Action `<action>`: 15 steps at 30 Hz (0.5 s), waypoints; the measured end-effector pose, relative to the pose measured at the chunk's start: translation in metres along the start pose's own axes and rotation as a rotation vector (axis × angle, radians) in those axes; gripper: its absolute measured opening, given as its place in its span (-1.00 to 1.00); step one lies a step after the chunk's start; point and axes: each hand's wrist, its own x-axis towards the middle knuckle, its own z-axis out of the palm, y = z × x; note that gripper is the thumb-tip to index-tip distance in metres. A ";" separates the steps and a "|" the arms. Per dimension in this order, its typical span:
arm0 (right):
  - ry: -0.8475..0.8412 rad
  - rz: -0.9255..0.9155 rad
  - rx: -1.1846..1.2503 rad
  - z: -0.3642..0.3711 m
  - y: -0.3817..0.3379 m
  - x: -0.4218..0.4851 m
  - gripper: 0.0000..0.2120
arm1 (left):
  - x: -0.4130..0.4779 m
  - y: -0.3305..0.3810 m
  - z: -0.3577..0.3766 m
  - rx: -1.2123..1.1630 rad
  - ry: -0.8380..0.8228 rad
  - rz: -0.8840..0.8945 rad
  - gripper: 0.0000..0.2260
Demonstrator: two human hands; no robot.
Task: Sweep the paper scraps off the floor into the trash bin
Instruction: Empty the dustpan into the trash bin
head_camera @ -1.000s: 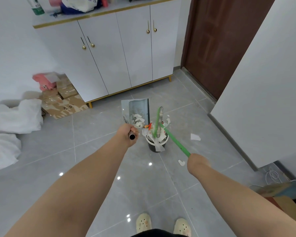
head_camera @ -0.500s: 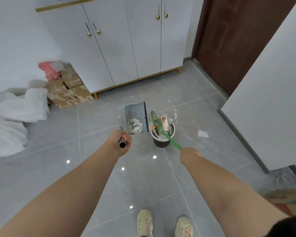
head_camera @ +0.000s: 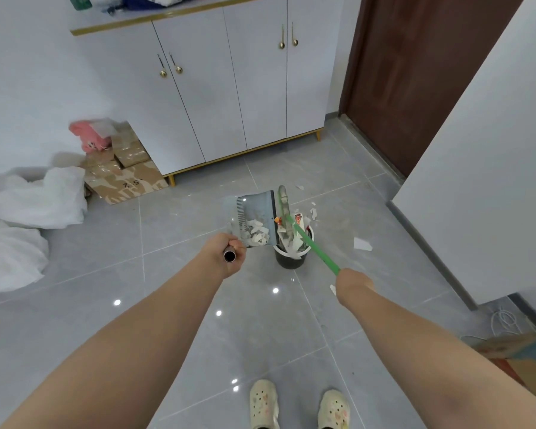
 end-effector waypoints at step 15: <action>0.111 -0.004 0.049 -0.030 0.031 -0.024 -0.66 | -0.024 -0.013 0.039 -0.015 0.036 0.046 -0.71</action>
